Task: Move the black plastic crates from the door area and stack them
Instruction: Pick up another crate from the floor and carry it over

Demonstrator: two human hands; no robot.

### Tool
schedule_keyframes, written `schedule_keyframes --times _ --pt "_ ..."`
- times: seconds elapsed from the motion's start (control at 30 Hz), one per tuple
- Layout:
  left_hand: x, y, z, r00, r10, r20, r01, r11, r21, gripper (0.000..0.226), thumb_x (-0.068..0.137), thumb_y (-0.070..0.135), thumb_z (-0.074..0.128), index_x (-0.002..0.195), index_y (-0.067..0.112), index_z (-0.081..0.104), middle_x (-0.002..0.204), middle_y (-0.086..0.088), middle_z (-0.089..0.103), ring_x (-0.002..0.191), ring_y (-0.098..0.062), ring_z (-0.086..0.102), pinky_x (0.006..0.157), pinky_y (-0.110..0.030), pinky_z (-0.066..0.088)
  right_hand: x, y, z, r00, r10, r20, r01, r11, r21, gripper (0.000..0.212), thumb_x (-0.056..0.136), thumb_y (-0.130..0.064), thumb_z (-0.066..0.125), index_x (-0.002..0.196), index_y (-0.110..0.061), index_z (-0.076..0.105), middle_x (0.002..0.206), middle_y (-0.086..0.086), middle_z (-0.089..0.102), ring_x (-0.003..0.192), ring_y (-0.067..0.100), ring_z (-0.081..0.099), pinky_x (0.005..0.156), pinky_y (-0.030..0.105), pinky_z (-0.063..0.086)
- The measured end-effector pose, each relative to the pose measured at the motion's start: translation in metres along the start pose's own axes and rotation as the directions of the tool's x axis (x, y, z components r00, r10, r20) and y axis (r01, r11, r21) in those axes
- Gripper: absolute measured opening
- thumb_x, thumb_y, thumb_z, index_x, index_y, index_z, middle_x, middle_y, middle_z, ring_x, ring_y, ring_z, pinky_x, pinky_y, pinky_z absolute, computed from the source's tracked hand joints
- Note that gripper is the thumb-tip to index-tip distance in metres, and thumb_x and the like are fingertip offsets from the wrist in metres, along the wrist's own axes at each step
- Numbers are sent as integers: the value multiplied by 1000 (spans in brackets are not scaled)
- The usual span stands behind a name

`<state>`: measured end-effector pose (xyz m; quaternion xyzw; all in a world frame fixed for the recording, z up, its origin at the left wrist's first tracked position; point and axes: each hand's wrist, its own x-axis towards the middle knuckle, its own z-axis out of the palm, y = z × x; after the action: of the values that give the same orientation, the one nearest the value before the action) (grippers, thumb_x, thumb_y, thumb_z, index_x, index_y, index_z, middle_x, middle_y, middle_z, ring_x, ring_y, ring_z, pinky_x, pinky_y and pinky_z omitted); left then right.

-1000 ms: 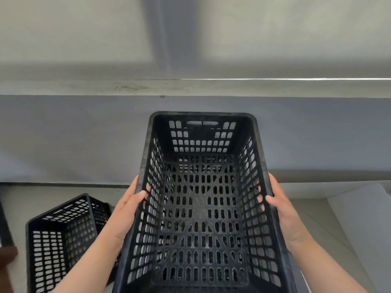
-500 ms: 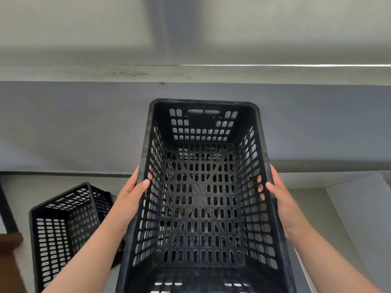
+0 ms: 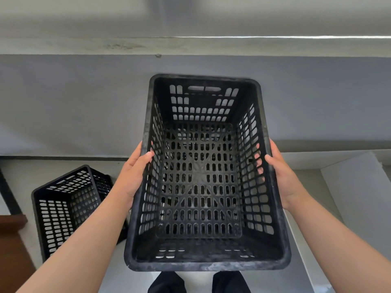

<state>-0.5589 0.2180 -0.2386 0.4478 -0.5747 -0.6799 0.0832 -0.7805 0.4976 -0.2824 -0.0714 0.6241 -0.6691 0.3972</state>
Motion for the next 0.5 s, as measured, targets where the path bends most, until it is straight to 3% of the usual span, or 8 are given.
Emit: schedule_keyframes --times 0.07,0.17,0.23,0.3,0.37,0.5 --pt "-2 -1 0 1000 -2 -6 2 1000 -4 45 102 34 48 146 46 46 125 11 71 113 -12 69 105 -45 48 -1 -4 -1 1000 5 25 -5 1000 15 55 109 -19 43 159 -40 39 110 -15 64 76 -3 72 61 17 57" --pt "-3 -2 0 1000 8 -1 -8 1000 -3 45 102 34 49 145 46 47 125 10 72 113 -13 69 104 -45 49 -6 -7 -1 999 10 47 -10 1000 0 56 108 -20 44 161 -37 36 112 -14 63 78 -3 71 62 18 58" --pt "-2 -3 -2 1000 15 1 -15 1000 9 43 102 34 48 144 44 49 121 12 73 107 -10 71 95 -36 55 -7 -6 0 999 2 45 -1 1000 -2 57 106 -24 46 161 -38 35 114 -13 62 80 -2 71 66 21 58" --pt "-1 -5 -5 1000 10 -21 -10 1000 5 40 104 31 46 143 42 51 113 18 75 99 -1 72 74 -18 57 -6 -8 0 998 -2 55 1 1000 11 54 107 -26 44 159 -40 38 116 -13 64 85 1 71 71 26 58" --pt "-2 -7 -5 1000 -2 -21 2 1000 7 39 104 30 46 139 44 53 112 18 75 101 -2 72 67 -13 56 -6 -9 -1 999 7 51 -8 1000 6 51 109 -26 41 157 -41 43 112 -13 67 85 3 71 73 27 58" --pt "-5 -12 1 1000 -21 -9 20 1000 -16 39 103 24 49 103 60 64 112 14 76 100 -9 73 81 -29 57 -7 -5 -4 999 15 30 -15 1000 -6 54 104 -31 46 156 -46 42 117 -13 62 90 4 68 79 33 55"
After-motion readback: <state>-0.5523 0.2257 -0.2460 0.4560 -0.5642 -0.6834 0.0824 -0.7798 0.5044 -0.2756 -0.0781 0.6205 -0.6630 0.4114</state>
